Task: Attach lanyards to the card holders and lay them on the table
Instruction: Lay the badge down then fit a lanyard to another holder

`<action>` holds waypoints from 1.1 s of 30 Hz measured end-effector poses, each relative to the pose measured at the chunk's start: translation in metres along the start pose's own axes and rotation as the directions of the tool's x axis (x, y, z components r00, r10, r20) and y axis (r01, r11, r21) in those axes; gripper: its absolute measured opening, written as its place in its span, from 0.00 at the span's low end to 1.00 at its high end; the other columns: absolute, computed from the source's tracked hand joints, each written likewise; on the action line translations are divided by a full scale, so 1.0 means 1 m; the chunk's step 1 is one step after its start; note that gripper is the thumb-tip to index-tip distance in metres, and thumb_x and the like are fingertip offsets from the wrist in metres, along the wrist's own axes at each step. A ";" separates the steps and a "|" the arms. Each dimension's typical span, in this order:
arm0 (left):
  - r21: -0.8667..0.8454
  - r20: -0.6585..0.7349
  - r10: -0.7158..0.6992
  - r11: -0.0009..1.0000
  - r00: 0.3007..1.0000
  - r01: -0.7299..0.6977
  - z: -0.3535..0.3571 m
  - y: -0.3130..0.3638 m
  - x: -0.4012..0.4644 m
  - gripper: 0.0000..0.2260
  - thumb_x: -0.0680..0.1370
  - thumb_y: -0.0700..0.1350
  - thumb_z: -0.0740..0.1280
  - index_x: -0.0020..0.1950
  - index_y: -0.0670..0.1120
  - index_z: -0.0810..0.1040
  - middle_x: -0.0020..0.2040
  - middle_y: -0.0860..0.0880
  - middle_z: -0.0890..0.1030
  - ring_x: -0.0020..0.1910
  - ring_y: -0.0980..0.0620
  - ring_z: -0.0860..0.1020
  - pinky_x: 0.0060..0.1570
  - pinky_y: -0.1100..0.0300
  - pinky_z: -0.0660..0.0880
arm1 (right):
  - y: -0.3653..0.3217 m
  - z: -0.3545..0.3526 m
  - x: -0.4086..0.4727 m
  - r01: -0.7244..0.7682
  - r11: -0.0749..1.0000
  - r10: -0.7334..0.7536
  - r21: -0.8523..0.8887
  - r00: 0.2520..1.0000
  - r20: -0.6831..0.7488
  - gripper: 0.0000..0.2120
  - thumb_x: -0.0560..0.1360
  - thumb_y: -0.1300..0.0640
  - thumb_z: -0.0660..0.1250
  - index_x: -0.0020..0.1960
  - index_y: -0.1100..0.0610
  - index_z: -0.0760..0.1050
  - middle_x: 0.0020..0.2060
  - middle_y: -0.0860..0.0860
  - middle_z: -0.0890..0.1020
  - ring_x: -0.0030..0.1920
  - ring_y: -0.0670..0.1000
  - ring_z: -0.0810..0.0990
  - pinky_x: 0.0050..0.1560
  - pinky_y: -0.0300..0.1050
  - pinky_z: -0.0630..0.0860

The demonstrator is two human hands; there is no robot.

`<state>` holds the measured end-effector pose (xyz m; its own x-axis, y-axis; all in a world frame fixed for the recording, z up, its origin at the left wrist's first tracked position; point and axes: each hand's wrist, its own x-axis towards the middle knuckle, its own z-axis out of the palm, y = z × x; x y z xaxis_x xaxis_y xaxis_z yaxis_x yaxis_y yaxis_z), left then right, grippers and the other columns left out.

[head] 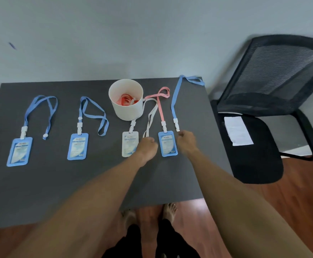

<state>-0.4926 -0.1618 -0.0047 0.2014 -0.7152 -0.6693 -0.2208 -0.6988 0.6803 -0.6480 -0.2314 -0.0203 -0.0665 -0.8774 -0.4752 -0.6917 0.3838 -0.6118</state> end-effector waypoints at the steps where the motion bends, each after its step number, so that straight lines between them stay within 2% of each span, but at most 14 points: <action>1: -0.010 0.000 -0.010 1.000 1.000 0.010 0.005 -0.001 0.002 0.10 0.73 0.38 0.58 0.33 0.49 0.64 0.34 0.47 0.67 0.33 0.48 0.65 0.37 0.52 0.62 | 0.003 -0.002 0.001 -0.002 1.000 0.002 -0.014 1.000 0.012 0.10 0.76 0.68 0.57 0.48 0.68 0.78 0.42 0.60 0.82 0.41 0.58 0.76 0.42 0.48 0.75; 4: -0.061 -0.047 -0.071 0.996 0.996 0.068 0.018 -0.004 0.008 0.09 0.73 0.38 0.58 0.33 0.47 0.66 0.36 0.45 0.69 0.36 0.47 0.68 0.40 0.50 0.65 | 0.009 -0.007 0.002 -0.011 1.000 0.013 -0.024 0.998 0.063 0.11 0.76 0.67 0.58 0.36 0.60 0.71 0.34 0.52 0.76 0.36 0.52 0.74 0.32 0.42 0.69; 5: -0.061 -0.063 -0.089 0.994 0.994 0.085 0.023 -0.008 0.013 0.08 0.73 0.38 0.59 0.34 0.46 0.67 0.37 0.44 0.73 0.38 0.44 0.71 0.40 0.50 0.67 | 0.012 -0.008 0.004 -0.017 1.000 0.019 -0.019 0.996 0.084 0.12 0.76 0.66 0.59 0.34 0.58 0.70 0.34 0.52 0.77 0.36 0.53 0.76 0.31 0.42 0.71; 7: -0.092 -0.086 -0.116 0.990 0.990 0.108 0.035 -0.027 0.036 0.06 0.72 0.40 0.61 0.34 0.43 0.71 0.41 0.41 0.80 0.45 0.40 0.80 0.40 0.49 0.72 | 0.018 -0.010 0.012 -0.047 0.999 0.045 0.016 0.993 0.108 0.09 0.73 0.64 0.62 0.34 0.60 0.72 0.36 0.58 0.82 0.38 0.59 0.82 0.35 0.51 0.82; 9: -0.135 -0.119 -0.129 0.984 0.984 0.113 0.041 -0.031 0.041 0.05 0.69 0.42 0.63 0.36 0.41 0.74 0.44 0.41 0.83 0.49 0.40 0.83 0.38 0.50 0.73 | 0.026 -0.006 0.026 -0.090 0.995 0.081 0.052 0.986 0.143 0.06 0.69 0.63 0.64 0.35 0.64 0.76 0.37 0.62 0.84 0.38 0.61 0.85 0.40 0.57 0.85; 11: -0.221 -0.155 -0.131 0.971 0.979 0.095 0.041 -0.011 0.018 0.02 0.70 0.39 0.66 0.37 0.42 0.74 0.46 0.41 0.82 0.47 0.44 0.80 0.40 0.51 0.72 | 0.026 -0.005 0.033 -0.131 0.989 0.114 0.064 0.969 0.217 0.05 0.68 0.64 0.66 0.36 0.65 0.77 0.38 0.62 0.85 0.37 0.58 0.84 0.37 0.53 0.83; 12: -0.277 -0.162 -0.139 0.957 0.977 0.091 0.040 0.001 0.006 0.06 0.72 0.36 0.67 0.39 0.46 0.74 0.47 0.42 0.81 0.48 0.45 0.78 0.43 0.51 0.73 | 0.021 -0.008 0.030 -0.154 0.984 0.129 0.088 0.961 0.246 0.04 0.70 0.65 0.66 0.37 0.63 0.77 0.38 0.62 0.84 0.37 0.57 0.83 0.35 0.50 0.80; 15: -0.401 -0.110 -0.161 0.910 0.981 0.105 0.038 0.019 -0.007 0.21 0.76 0.28 0.67 0.63 0.48 0.75 0.54 0.47 0.81 0.54 0.48 0.79 0.46 0.54 0.77 | 0.008 -0.021 0.025 -0.206 0.969 0.149 0.140 0.930 0.336 0.09 0.75 0.70 0.65 0.40 0.59 0.77 0.40 0.59 0.83 0.40 0.55 0.81 0.34 0.46 0.77; 17: -0.420 -0.118 -0.148 0.903 0.982 0.086 0.033 0.024 -0.006 0.25 0.76 0.27 0.67 0.70 0.43 0.73 0.54 0.48 0.81 0.54 0.48 0.81 0.47 0.54 0.81 | 0.003 -0.031 0.028 -0.194 0.964 0.116 0.181 0.922 0.370 0.08 0.77 0.70 0.65 0.45 0.59 0.79 0.42 0.57 0.83 0.42 0.53 0.81 0.37 0.44 0.77; 21: -0.415 -0.175 -0.079 0.910 0.981 -0.001 0.023 0.039 -0.003 0.23 0.76 0.28 0.69 0.70 0.40 0.74 0.53 0.48 0.82 0.52 0.49 0.83 0.53 0.51 0.83 | -0.013 -0.048 0.037 -0.133 0.952 0.022 0.275 0.928 0.373 0.07 0.77 0.68 0.68 0.54 0.62 0.80 0.46 0.56 0.85 0.43 0.50 0.83 0.41 0.44 0.81; 23: -0.418 -0.182 -0.043 0.908 0.982 -0.038 0.016 0.054 -0.006 0.21 0.76 0.29 0.70 0.69 0.39 0.76 0.55 0.46 0.82 0.53 0.48 0.83 0.53 0.53 0.83 | -0.026 -0.059 0.040 -0.082 0.949 -0.027 0.304 0.941 0.339 0.06 0.78 0.66 0.69 0.53 0.59 0.80 0.49 0.55 0.86 0.48 0.51 0.85 0.48 0.48 0.84; 27: -0.438 -0.157 0.043 0.892 0.987 -0.108 0.001 0.085 -0.014 0.17 0.76 0.31 0.70 0.64 0.42 0.80 0.57 0.46 0.84 0.50 0.50 0.84 0.50 0.57 0.83 | -0.055 -0.080 0.041 0.031 0.931 -0.142 0.364 0.949 0.282 0.06 0.76 0.66 0.70 0.52 0.60 0.81 0.49 0.56 0.87 0.49 0.54 0.86 0.51 0.53 0.84; 30: -0.489 -0.129 0.109 0.858 0.986 -0.159 -0.011 0.108 -0.023 0.18 0.75 0.33 0.71 0.61 0.49 0.79 0.54 0.43 0.85 0.51 0.44 0.86 0.52 0.50 0.83 | -0.076 -0.098 0.038 0.078 0.900 -0.205 0.429 0.944 0.258 0.07 0.75 0.68 0.70 0.50 0.60 0.81 0.46 0.56 0.87 0.44 0.52 0.86 0.44 0.46 0.84; 33: -0.500 -0.141 0.192 0.833 0.971 -0.237 -0.020 0.127 -0.028 0.17 0.76 0.31 0.71 0.56 0.52 0.79 0.55 0.49 0.84 0.51 0.45 0.86 0.51 0.51 0.83 | -0.097 -0.116 0.034 0.124 0.872 -0.263 0.474 0.935 0.239 0.06 0.76 0.68 0.70 0.51 0.60 0.80 0.47 0.56 0.87 0.41 0.49 0.86 0.34 0.35 0.78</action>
<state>-0.5077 -0.2311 0.1062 0.2873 -0.8304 -0.4773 0.2458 -0.4178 0.8747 -0.6665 -0.3312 0.0960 0.2918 -0.8522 -0.4344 -0.2708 0.3620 -0.8920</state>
